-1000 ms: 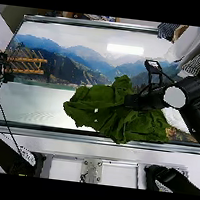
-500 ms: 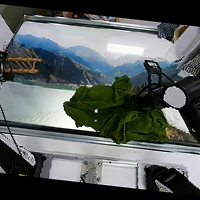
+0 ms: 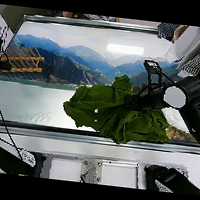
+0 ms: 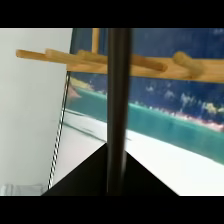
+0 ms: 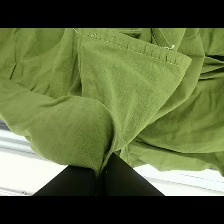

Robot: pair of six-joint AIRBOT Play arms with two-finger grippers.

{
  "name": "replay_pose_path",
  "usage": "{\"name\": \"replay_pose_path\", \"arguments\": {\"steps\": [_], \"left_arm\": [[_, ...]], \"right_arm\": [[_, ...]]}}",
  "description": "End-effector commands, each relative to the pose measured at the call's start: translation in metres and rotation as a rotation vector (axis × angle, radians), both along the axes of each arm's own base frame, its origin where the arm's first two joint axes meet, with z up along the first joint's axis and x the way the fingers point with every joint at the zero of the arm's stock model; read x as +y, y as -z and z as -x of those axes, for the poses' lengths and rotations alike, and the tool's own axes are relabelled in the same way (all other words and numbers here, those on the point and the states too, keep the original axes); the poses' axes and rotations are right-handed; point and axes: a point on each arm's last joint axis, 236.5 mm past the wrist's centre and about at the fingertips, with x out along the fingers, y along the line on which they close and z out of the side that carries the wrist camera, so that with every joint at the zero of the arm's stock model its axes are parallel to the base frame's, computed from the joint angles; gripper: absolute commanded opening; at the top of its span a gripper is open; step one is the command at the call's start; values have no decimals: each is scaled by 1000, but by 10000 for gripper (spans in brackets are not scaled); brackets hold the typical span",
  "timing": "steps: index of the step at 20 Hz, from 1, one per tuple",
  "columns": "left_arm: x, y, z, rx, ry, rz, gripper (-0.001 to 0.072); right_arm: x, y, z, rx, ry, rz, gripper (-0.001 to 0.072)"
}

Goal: Fold the clothes and pants, and hang the long-sleeved shirts on hangers.

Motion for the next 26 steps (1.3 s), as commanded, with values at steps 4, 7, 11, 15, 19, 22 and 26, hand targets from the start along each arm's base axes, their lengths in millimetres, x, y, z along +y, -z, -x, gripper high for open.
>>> {"name": "replay_pose_path", "arguments": {"steps": [4, 7, 11, 15, 19, 22, 26], "left_arm": [[-47, -83, -9, -154, 33, 16, 9], [-83, -125, -12, -248, 73, 63, 10], [-142, -182, -3, -314, 158, 69, 10], [-228, -222, 10, -378, 285, 180, 11], [-320, -236, 36, -324, 526, 296, 10], [-404, -229, 77, -168, 948, 406, 10], [-474, -198, 179, 178, 1560, 577, 11]], "right_arm": [[-1, 0, -2, -10, 3, 4, 18], [3, -8, -9, -56, 6, -23, 18], [2, -25, -9, -119, -13, -49, 17], [-1, -38, -4, -154, -12, -69, 17], [-5, -55, 3, -197, -11, -94, 18], [-8, -68, 9, -232, -11, -114, 18], [-13, -82, 16, -271, -10, -135, 17]]}}
